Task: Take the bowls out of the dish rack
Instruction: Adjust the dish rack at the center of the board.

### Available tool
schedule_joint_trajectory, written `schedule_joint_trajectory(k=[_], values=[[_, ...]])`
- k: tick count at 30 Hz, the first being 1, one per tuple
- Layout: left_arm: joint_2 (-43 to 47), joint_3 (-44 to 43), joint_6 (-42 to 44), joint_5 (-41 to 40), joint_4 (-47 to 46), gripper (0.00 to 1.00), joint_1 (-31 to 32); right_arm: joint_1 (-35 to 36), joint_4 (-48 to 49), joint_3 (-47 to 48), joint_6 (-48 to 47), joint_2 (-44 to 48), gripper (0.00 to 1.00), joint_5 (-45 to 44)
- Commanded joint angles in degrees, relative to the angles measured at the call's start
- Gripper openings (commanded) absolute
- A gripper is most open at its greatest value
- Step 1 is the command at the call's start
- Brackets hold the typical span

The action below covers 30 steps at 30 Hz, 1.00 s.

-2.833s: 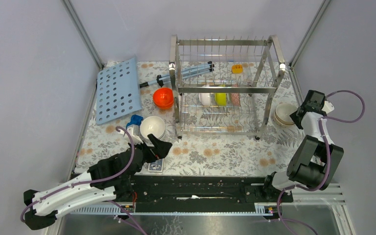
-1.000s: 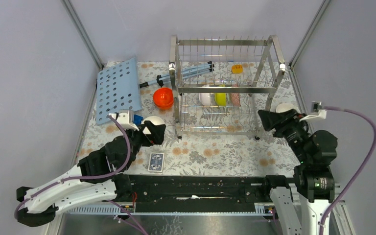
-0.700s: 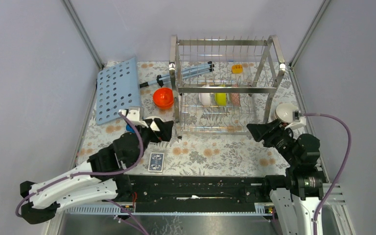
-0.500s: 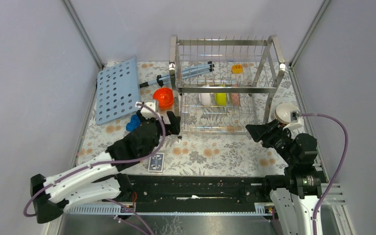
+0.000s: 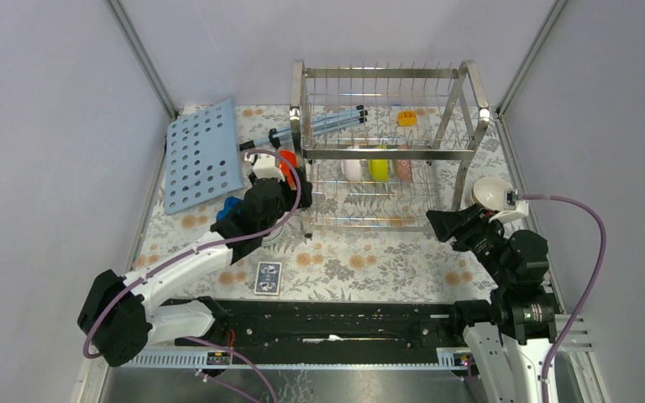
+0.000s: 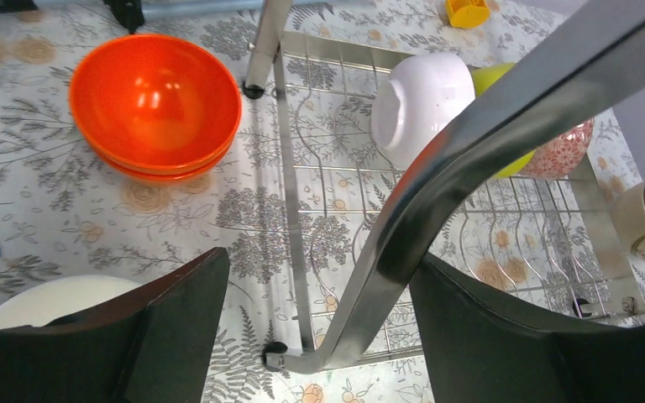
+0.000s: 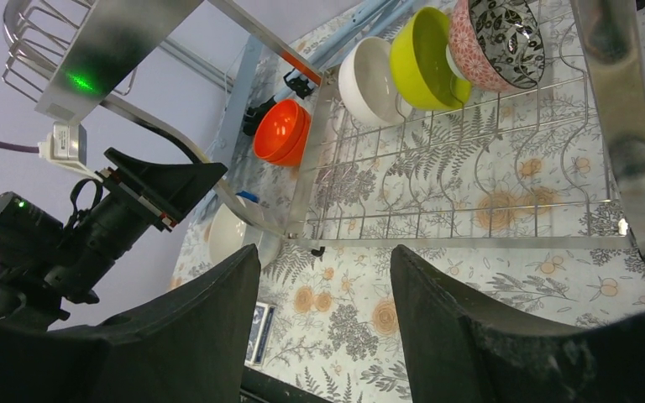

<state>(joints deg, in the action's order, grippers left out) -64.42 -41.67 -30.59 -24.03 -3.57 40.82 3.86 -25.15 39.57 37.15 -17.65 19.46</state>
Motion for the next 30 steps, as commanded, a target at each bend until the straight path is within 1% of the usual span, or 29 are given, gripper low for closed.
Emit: schedule_joint_trajectory(k=[1,5,7,10,14,17,20,26,28,30], values=[[-2.92,-2.58,-0.94,3.17,-4.9,0.78,-2.67,0.87,-0.68,3.01,-2.85,0.6,0.66,-1.97],[-5.5,-4.01,-1.27,4.49,-4.98,0.66,-5.84,1.58,-0.52,3.62,-3.92,0.36,0.66,-1.54],[-6.65,-4.84,-1.08,5.3,-5.23,0.56,-7.31,1.79,-0.72,3.23,-4.56,0.67,0.66,-1.72],[-8.32,-6.25,-0.74,6.41,-5.28,0.43,-9.02,1.89,-0.88,2.93,-5.18,1.46,0.66,-1.93],[-10.53,-8.13,0.2,7.86,-5.2,0.33,-10.69,2.25,-1.29,3.59,-6.42,1.58,0.66,-2.8],[-12.15,-9.63,0.65,9.65,-5.5,0.28,-11.55,2.85,-1.1,3.61,-7.2,1.2,0.66,-2.89],[-13.35,-10.62,1.04,11.84,-6.19,0.25,-11.86,3.1,-0.23,2.86,-7.42,1.05,0.66,-1.53],[-14.57,-10.63,0.68,16.14,-6.89,0.21,-11.89,3.62,1.37,4.02,-10.5,0.15,0.65,1.47],[-14.68,-10.09,0.57,16.71,-7.27,0.21,-11.9,4.25,0.97,4.99,-13.53,-0.9,0.65,0.2],[-14.81,-9.78,0.53,16.64,-7.4,0.21,-11.9,5.01,1.22,6.24,-15.88,-1.76,0.65,-3.6]])
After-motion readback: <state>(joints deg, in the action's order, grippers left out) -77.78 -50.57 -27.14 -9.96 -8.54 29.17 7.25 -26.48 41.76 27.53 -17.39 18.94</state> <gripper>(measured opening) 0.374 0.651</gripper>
